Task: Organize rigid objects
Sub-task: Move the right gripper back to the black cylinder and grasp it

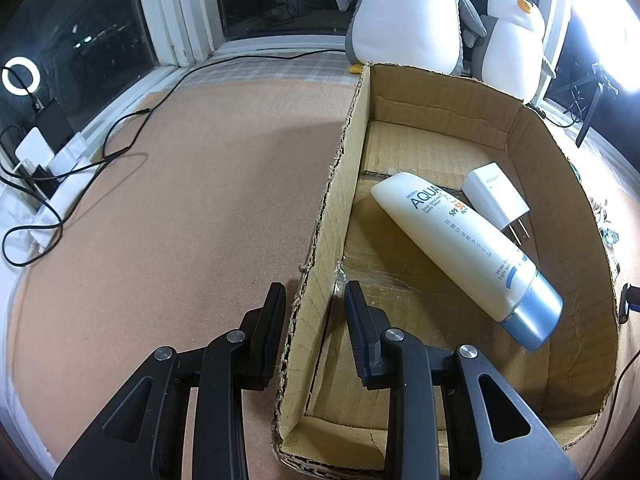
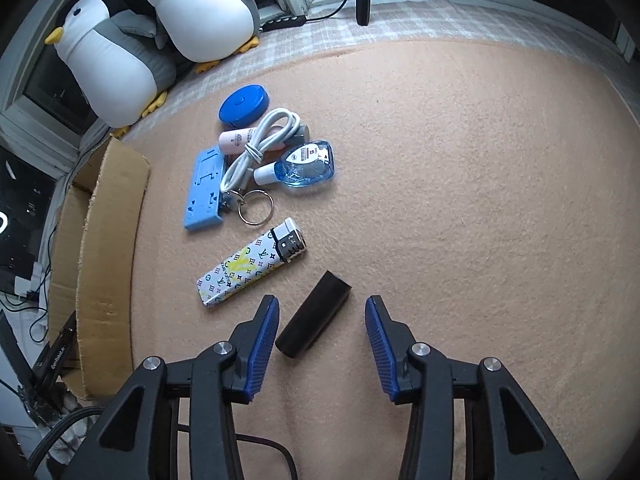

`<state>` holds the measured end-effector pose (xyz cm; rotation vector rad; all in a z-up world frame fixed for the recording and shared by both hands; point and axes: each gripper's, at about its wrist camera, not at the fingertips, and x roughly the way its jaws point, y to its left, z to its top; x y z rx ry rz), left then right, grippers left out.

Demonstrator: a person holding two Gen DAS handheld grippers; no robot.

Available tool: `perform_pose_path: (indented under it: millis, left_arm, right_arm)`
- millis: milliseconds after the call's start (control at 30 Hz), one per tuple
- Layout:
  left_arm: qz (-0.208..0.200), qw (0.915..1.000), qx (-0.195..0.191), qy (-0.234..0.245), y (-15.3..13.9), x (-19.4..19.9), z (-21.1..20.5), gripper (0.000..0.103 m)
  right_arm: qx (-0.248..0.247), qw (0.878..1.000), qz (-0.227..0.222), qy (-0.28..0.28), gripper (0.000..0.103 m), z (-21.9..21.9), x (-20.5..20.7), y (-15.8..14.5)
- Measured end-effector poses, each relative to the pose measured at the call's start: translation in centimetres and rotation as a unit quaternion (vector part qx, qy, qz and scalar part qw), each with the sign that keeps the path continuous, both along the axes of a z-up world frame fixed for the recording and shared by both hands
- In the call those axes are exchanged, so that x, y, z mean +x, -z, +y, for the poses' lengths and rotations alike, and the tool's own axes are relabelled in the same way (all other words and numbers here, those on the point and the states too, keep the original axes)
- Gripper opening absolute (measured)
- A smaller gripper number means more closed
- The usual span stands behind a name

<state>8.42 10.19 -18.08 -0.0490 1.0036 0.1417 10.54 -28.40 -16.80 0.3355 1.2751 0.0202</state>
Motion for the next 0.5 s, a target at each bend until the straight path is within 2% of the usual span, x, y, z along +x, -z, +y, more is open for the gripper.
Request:
perform_pose_path:
  millis: [200,500]
  left_arm:
    - [0.0,1.0,0.0,0.0,0.0,0.0,0.0,0.029]
    - [-0.001,1.0,0.0,0.0,0.1,0.0,0.0,0.029]
  right_arm:
    - [-0.028,0.999,0.005,-0.017,0.037,0.7,0.2,0.5]
    - [-0.075,0.995,0.004,-0.065,0.02,1.6,0.3,0.7]
